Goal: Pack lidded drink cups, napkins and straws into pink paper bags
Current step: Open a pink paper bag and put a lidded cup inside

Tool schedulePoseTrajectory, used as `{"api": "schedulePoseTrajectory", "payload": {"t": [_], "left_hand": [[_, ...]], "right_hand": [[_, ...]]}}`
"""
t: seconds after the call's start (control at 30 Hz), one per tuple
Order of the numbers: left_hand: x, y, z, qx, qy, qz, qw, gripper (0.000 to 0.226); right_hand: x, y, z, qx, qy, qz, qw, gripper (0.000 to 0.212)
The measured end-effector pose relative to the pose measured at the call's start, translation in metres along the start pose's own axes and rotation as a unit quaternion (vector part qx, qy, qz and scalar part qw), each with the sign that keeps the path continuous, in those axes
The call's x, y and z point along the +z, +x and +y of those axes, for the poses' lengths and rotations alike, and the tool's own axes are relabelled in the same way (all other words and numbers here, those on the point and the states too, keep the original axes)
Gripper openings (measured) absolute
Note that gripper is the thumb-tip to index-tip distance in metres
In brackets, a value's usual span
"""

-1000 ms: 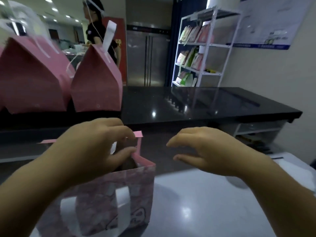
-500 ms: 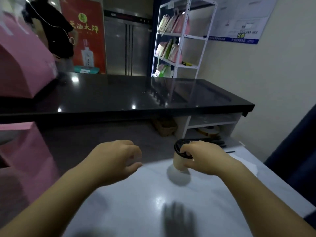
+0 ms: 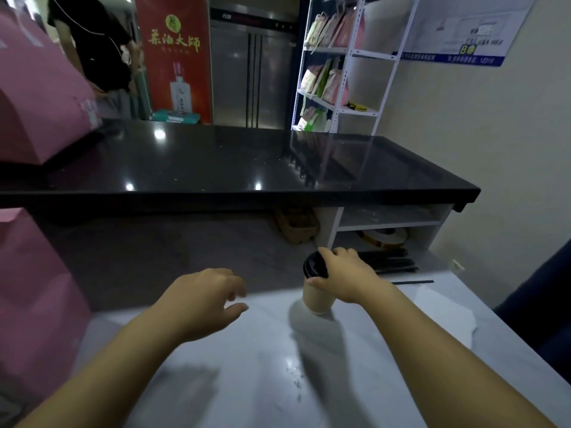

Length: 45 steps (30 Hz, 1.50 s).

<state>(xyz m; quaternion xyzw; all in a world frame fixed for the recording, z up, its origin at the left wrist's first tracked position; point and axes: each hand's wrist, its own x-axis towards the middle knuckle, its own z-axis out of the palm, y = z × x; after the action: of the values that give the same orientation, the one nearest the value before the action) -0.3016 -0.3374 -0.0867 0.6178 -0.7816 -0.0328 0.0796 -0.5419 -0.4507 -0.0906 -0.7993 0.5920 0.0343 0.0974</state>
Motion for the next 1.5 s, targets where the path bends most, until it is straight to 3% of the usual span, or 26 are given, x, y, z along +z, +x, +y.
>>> {"api": "schedulePoseTrajectory", "payload": {"t": [0.17, 0.4, 0.5, 0.6, 0.83, 0.97, 1.13, 1.33, 1.5], "left_hand": [[-0.006, -0.010, -0.006, -0.017, 0.001, 0.004, 1.000, 0.028], [-0.059, -0.041, -0.028, -0.010, 0.021, 0.066, 0.998, 0.028], [-0.093, -0.063, -0.046, -0.010, 0.026, 0.117, 0.993, 0.024], [-0.122, -0.091, -0.070, -0.015, 0.029, 0.162, 0.986, 0.033], [-0.163, -0.170, -0.168, -0.092, 0.051, 0.202, 0.974, 0.029], [-0.172, -0.209, -0.221, -0.125, 0.055, 0.196, 0.971, 0.013], [-0.175, -0.233, -0.260, -0.147, 0.043, 0.141, 0.978, 0.017], [-0.177, -0.247, -0.284, -0.147, 0.021, 0.076, 0.986, 0.016], [-0.177, -0.250, -0.302, -0.112, 0.049, 0.046, 0.991, 0.029]], "right_hand": [[-0.007, -0.004, -0.006, -0.039, -0.010, 0.049, 0.998, 0.069], [-0.042, -0.026, -0.053, -0.164, 0.025, 0.159, 0.973, 0.070], [-0.065, -0.036, -0.087, -0.223, 0.034, 0.189, 0.956, 0.073], [-0.087, -0.047, -0.126, -0.280, 0.043, 0.209, 0.936, 0.075], [-0.124, -0.068, -0.235, -0.378, 0.093, 0.240, 0.889, 0.075], [-0.130, -0.076, -0.300, -0.412, 0.148, 0.231, 0.869, 0.072], [-0.119, -0.082, -0.371, -0.436, 0.167, 0.207, 0.860, 0.070], [-0.094, -0.078, -0.420, -0.440, 0.137, 0.149, 0.875, 0.067], [-0.077, -0.074, -0.435, -0.425, 0.034, 0.085, 0.900, 0.071]]}}
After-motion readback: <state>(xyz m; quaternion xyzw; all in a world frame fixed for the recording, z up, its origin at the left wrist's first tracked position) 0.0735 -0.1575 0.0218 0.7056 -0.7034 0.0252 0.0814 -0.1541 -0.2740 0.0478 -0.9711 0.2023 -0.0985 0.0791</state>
